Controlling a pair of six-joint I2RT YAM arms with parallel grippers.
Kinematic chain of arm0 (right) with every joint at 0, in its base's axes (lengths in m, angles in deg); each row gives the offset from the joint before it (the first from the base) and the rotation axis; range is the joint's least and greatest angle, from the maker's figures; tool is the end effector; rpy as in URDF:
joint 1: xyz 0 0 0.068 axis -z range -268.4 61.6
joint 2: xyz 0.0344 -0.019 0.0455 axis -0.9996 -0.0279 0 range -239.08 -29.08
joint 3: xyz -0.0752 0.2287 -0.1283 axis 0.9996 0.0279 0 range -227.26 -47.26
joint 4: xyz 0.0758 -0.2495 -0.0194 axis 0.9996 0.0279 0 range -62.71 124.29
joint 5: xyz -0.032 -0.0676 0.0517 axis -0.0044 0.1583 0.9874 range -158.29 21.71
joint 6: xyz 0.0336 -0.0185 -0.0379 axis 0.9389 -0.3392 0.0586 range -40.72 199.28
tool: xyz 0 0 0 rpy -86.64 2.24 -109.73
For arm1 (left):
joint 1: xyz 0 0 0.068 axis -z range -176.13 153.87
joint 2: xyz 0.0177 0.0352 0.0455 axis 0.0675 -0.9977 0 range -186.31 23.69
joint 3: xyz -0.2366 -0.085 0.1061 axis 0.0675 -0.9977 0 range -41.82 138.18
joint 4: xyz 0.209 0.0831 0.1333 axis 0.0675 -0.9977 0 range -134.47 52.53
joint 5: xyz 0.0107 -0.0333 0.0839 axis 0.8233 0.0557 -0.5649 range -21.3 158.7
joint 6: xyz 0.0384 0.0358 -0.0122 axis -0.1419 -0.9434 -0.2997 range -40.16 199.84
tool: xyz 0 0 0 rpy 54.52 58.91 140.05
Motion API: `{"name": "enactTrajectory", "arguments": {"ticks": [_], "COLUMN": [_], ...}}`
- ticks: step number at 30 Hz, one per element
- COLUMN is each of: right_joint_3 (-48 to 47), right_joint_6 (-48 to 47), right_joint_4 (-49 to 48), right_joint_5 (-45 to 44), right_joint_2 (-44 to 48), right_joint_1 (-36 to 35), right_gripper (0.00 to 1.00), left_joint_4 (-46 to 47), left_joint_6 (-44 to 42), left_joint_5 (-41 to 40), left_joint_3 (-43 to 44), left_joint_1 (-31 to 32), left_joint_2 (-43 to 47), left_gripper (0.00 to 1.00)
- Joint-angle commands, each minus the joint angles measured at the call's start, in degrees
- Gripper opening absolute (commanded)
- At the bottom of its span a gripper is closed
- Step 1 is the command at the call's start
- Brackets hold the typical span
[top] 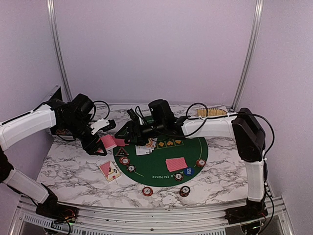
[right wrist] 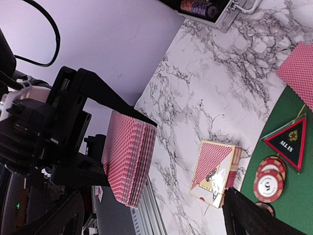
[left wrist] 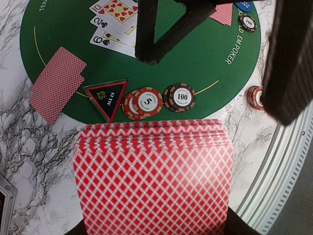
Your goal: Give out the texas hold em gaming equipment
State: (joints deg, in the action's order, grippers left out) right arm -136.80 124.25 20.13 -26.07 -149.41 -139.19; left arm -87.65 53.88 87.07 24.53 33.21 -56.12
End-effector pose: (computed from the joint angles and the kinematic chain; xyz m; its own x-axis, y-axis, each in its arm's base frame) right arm 0.2890 0.3920 0.2273 -0.8598 -0.2259 -0.4579 -0.5023 0.2132 0.8380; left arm 0.2328 -0.1438 0.2782 -0.4452 0.7269 -0.5228 0.8697 0.4899 -0.0594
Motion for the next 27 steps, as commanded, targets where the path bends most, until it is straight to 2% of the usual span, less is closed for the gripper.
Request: {"name": "enactTrajectory", "arguments": {"ticks": [1, 27], "right_joint_3": [-2.9, -10.1], "right_joint_6": [4.5, 19.2], "right_joint_4": [-5.2, -18.6], "right_joint_5": [2.9, 6.4], "right_joint_2": [-1.8, -12.7], "right_joint_1": [-1.3, -3.9], "right_gripper": [0.97, 0.96], "left_joint_4": [0.4, 0.3], "left_joint_6": [0.1, 0.6], "left_joint_5": [0.2, 0.7], "left_joint_3": [1.5, 2.5], "left_joint_1": [-0.3, -0.3], "left_joint_2": [0.9, 0.5], "left_gripper": [0.00, 0.00]}}
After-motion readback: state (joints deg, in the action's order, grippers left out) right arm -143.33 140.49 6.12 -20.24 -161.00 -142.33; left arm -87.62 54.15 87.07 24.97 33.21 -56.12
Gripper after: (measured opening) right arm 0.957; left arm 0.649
